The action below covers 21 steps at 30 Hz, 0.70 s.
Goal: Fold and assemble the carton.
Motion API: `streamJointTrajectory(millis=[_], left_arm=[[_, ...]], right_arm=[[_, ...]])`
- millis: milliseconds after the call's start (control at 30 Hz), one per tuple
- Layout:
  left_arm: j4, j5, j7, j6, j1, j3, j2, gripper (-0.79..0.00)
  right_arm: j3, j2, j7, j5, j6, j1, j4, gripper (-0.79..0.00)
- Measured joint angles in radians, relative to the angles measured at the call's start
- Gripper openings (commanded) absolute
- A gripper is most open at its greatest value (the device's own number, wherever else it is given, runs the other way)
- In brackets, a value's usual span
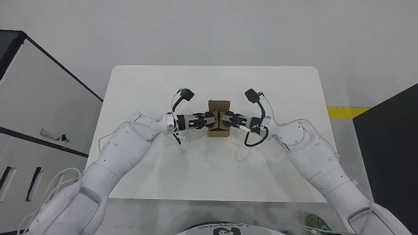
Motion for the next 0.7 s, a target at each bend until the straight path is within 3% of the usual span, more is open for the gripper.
streamJointTrajectory(millis=[700], left_arm=[[-0.016, 0.009, 0.003, 0.006, 0.019, -0.017, 0.003, -0.785]], right_arm=[[0.015, 0.000, 0.010, -0.006, 0.004, -0.016, -0.015, -0.785]])
